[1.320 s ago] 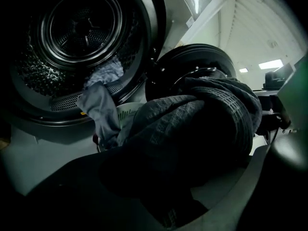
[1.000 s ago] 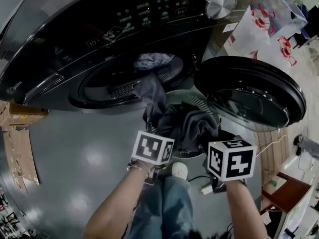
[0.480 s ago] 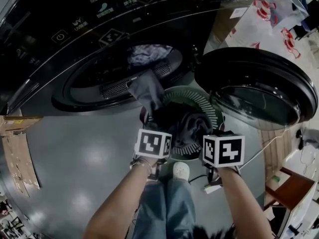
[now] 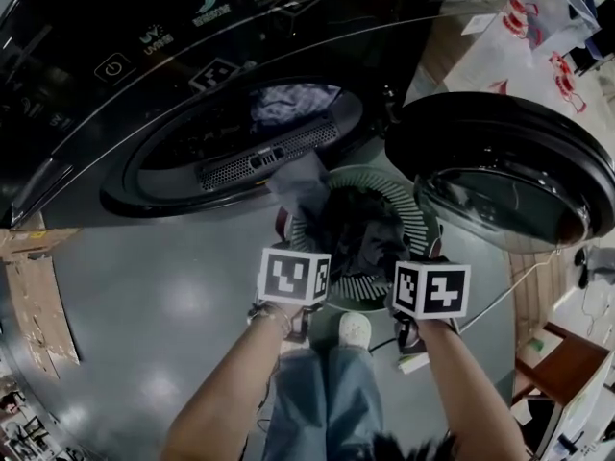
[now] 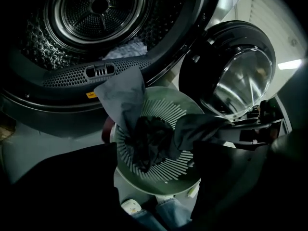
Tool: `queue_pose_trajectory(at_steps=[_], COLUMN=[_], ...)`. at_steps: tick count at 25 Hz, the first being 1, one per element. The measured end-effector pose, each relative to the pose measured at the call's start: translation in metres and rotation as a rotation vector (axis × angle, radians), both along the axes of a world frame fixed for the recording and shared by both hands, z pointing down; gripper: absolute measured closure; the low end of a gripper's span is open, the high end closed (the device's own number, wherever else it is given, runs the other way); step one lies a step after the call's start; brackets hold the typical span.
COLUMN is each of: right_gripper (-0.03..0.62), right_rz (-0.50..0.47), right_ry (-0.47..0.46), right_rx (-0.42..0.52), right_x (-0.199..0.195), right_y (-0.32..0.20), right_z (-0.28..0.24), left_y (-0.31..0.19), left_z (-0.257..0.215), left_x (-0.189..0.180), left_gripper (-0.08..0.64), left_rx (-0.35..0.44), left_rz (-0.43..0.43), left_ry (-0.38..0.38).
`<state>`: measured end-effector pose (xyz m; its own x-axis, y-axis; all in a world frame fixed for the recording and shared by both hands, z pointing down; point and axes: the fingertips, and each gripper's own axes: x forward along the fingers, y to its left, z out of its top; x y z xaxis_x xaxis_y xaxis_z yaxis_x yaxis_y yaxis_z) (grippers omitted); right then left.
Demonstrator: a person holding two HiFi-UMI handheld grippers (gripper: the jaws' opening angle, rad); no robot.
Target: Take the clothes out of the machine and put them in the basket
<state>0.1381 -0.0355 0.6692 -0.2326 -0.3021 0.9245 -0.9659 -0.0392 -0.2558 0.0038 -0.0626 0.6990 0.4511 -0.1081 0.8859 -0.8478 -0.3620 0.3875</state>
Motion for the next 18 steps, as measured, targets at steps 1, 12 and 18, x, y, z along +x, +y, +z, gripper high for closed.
queue_pose_trajectory(at_steps=[1,12,18], right_gripper=[0.511,0.175,0.175], right_rz=[0.001,0.042,-0.008], right_ry=[-0.011,-0.073,-0.111], right_rx=[0.010,0.072,0.044], right_x=[-0.001,-0.014,-0.023], right_y=[0.000,-0.010,0.002], right_z=[0.001,0.021,0.031], left_y=[-0.002,-0.062,-0.101], left_z=[0.000,0.007,0.034], left_x=[-0.003,-0.033,-0.051], left_gripper=[0.095,0.095,0.095], left_rx=[0.009,0.278,0.308], left_rz=[-0.001,0.015,0.029], left_ry=[-0.006,-0.115,-0.206])
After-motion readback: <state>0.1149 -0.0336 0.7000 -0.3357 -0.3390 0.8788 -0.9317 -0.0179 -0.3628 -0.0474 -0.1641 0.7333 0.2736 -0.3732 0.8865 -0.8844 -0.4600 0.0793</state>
